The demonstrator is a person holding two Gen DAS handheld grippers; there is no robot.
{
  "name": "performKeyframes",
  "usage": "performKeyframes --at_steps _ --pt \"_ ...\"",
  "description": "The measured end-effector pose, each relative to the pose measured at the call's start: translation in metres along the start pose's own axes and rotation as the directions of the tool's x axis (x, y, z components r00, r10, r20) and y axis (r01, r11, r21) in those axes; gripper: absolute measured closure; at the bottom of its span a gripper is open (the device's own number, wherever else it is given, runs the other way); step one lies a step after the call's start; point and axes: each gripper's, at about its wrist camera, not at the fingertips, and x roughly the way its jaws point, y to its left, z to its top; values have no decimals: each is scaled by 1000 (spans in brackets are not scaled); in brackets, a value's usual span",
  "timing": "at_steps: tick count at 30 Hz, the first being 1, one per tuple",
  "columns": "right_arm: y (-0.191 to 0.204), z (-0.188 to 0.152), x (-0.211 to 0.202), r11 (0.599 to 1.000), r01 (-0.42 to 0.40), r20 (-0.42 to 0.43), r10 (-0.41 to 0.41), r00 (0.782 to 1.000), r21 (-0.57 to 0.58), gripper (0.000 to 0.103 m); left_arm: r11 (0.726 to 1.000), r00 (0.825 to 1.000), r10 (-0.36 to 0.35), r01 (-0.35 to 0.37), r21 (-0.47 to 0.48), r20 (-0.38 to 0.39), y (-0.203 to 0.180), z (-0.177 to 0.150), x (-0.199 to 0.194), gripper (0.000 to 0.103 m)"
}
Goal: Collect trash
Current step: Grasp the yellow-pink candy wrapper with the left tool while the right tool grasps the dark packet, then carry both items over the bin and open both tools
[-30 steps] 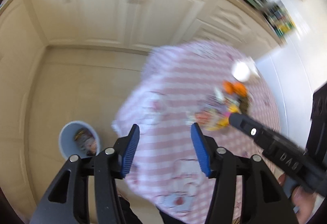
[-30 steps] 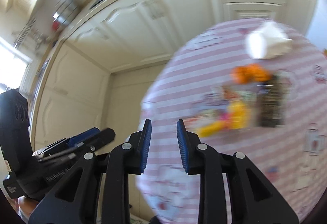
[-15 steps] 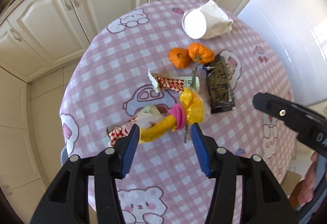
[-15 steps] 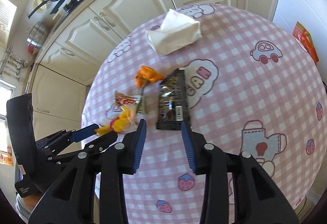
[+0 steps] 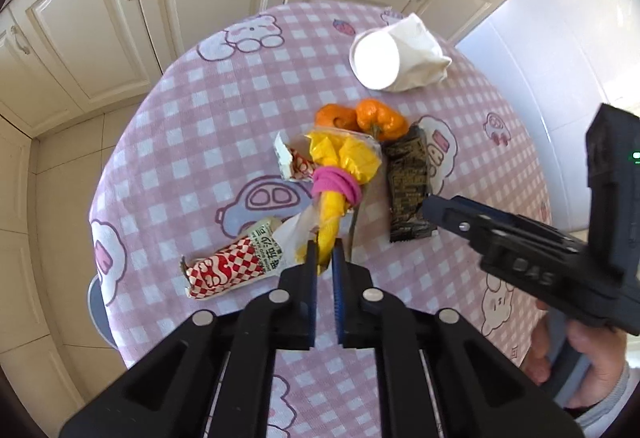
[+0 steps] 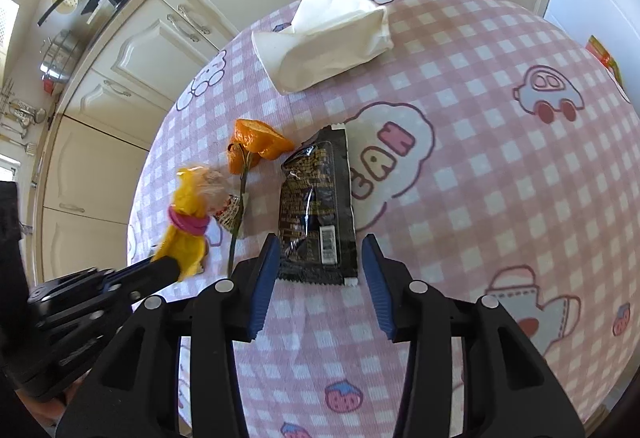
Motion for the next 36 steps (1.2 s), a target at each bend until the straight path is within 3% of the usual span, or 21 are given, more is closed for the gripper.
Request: performKeyframes --at_steps 6,7,10,12,20,29,36 --pt "11 6 15 997 49 11 -49 999 -56 64 999 999 -37 38 -33 31 10 -5 -11 97" --pt "14 6 15 995 69 18 -68 998 -75 76 999 999 -39 40 -35 36 10 -7 -13 97" --pt "17 5 15 995 55 13 -54 998 -85 91 997 997 -59 62 -50 57 14 -9 -20 97" --pt "20 3 9 995 59 25 -57 998 -85 95 996 995 -71 75 -56 72 15 -9 -24 97" --pt "39 -13 -30 996 27 69 -21 997 -90 96 992 987 -99 107 -63 126 30 -19 -53 97" --pt "130 -32 -37 980 -49 71 64 995 -194 96 987 982 -61 86 -137 177 89 -55 -99 97" --pt "227 -64 -12 944 -136 -2 142 990 -301 96 966 980 13 39 -254 199 170 -112 -143 97"
